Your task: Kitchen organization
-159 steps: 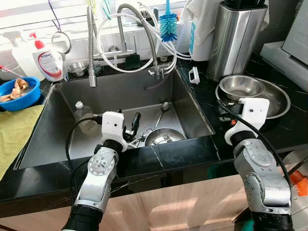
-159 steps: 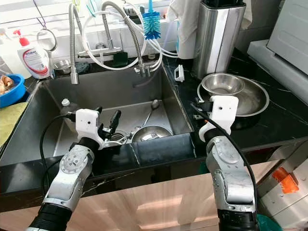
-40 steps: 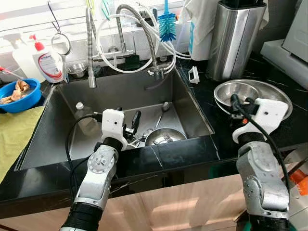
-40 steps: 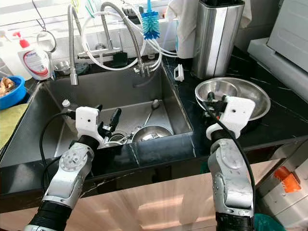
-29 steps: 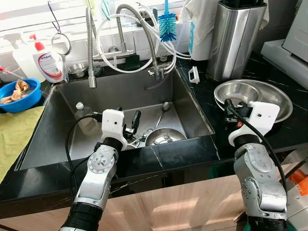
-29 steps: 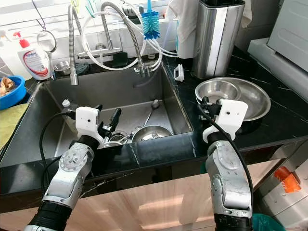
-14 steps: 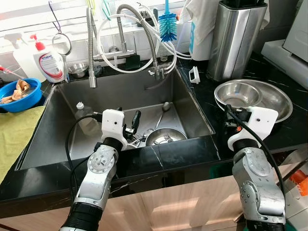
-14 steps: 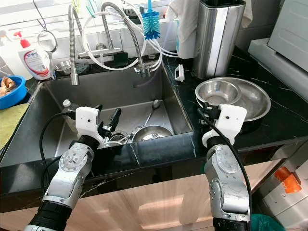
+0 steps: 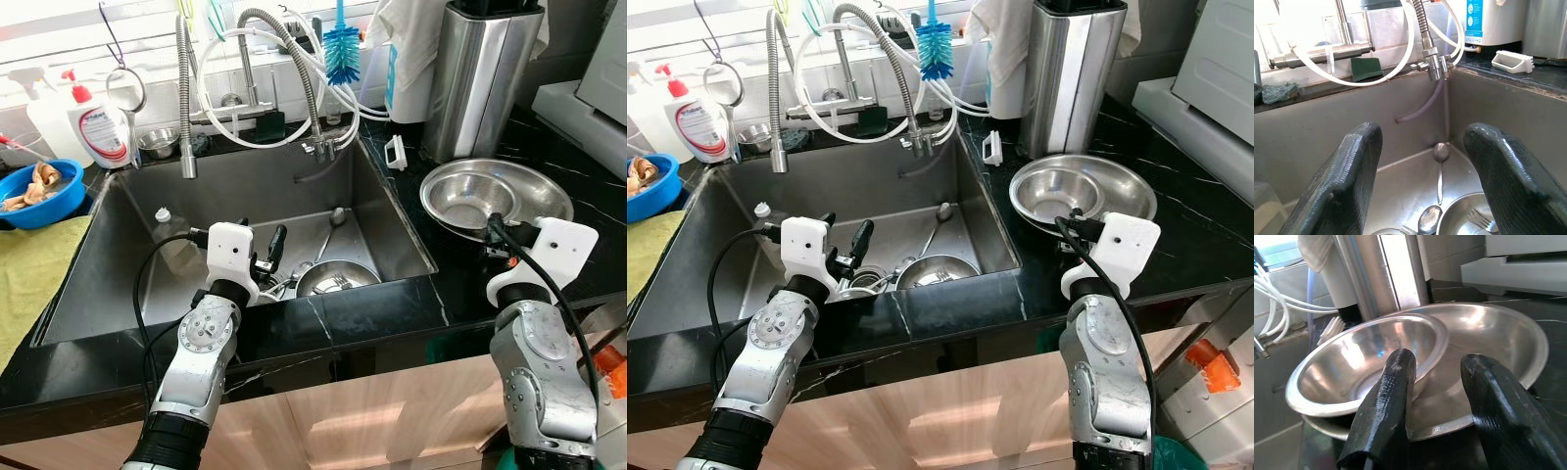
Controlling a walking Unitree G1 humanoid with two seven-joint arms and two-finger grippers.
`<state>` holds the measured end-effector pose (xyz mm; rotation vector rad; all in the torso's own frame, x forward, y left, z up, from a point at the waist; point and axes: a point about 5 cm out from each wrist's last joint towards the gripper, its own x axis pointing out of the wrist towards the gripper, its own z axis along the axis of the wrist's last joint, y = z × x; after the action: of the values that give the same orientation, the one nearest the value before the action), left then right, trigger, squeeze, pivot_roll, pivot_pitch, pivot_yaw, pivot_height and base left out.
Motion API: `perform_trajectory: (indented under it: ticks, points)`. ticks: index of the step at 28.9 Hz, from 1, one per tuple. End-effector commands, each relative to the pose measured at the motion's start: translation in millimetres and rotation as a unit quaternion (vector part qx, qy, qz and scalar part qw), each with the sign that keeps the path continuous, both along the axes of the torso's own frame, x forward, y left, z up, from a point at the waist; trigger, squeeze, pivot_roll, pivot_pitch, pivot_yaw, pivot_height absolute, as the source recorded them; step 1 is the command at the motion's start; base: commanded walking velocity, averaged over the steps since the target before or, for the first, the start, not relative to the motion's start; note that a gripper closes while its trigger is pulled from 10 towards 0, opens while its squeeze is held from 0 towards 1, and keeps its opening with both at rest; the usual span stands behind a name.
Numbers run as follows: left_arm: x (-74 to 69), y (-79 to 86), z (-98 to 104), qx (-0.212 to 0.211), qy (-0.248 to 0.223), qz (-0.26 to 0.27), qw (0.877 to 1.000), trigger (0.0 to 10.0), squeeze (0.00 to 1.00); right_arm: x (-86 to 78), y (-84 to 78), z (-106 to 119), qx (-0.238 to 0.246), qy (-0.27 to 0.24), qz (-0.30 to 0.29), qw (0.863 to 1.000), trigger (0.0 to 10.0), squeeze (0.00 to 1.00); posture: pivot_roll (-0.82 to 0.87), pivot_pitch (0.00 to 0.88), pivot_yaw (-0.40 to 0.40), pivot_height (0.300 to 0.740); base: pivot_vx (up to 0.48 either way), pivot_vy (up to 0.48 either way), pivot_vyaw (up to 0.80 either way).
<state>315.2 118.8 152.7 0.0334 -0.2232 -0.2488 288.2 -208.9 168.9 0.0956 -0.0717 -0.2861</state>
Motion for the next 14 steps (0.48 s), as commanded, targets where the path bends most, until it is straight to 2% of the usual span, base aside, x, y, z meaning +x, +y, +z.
perform_trajectory:
  ticks: [1, 11, 14]
  points:
    - [0.4, 5.5, 0.0, 0.011, -0.001, 0.01, 1.0, 10.0, 0.0, -1.3, 0.0, 0.3, -0.001, 0.002, -0.003, 1.0, 10.0, 0.0, -0.11, 0.0, 0.098, 0.74, 0.0, 0.0, 0.0]
    - [1.1, 6.3, 1.6, 0.011, -0.004, 0.011, 1.0, 10.0, 0.0, -3.5, -14.4, 8.8, -0.002, -0.019, -0.064, 0.998, 10.0, 0.0, -0.1, 0.0, 0.101, 0.74, 0.0, 0.0, 0.0]
    - [1.1, 6.4, 1.7, 0.011, -0.005, 0.011, 1.0, 10.0, 0.0, -3.9, -15.6, 14.6, -0.001, -0.028, -0.066, 0.997, 10.0, 0.0, -0.11, 0.0, 0.102, 0.74, 0.0, 0.0, 0.0]
